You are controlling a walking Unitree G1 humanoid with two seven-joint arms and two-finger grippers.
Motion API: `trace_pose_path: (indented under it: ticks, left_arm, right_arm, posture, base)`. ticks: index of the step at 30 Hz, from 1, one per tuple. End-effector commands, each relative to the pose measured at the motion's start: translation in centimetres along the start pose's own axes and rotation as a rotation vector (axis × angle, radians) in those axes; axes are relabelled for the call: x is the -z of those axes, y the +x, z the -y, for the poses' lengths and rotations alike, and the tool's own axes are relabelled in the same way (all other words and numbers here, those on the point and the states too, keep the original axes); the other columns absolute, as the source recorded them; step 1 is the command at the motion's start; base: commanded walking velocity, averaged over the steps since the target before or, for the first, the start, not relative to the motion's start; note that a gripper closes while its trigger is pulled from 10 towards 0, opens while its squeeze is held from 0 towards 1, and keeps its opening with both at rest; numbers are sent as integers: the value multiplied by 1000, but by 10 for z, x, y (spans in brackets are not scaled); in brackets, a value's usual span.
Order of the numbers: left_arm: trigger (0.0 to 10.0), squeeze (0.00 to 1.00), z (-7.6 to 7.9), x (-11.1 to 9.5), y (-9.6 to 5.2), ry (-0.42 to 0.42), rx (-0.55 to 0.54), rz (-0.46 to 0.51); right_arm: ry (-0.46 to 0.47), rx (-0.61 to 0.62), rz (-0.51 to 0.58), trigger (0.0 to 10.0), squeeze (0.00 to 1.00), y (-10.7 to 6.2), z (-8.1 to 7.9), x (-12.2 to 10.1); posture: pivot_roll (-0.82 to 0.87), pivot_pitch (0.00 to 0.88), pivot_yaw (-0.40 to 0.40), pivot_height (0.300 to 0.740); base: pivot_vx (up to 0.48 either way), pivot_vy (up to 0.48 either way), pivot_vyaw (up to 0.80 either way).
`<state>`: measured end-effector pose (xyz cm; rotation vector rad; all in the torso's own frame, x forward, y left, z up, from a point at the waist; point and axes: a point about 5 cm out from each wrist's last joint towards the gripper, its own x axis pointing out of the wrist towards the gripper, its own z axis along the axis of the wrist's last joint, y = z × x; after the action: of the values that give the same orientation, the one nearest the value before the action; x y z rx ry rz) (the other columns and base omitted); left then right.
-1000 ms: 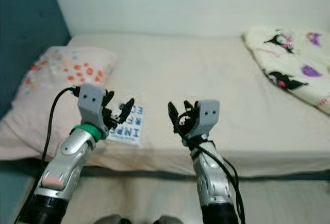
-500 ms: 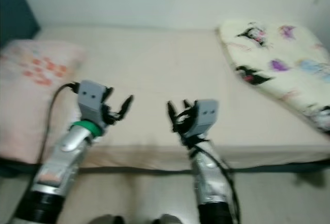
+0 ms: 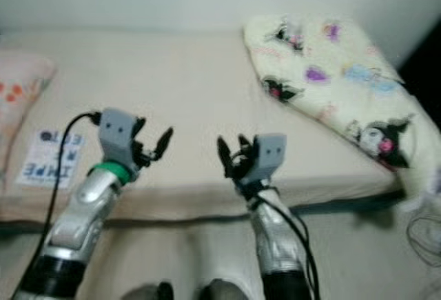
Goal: Clean up the room
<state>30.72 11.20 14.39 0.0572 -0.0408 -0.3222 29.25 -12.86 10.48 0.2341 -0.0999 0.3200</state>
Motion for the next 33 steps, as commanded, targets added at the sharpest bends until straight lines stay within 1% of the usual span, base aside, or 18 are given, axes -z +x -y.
trace_pose_path:
  ticks: [1,33]
  left_arm:
    - [10000,0,2,6,-1,-7,7,-26]
    - [10000,0,3,6,-3,-10,15,-30]
  right_arm:
    - [5,5,-10,10000,0,-3,1,2]
    - [10,11,-16,10000,0,-6,0,4]
  posture:
    - [-44,34,62,740]
    - [-44,50,68,740]
  base:
    - [0,-398,0]
    - [0,-395,0]
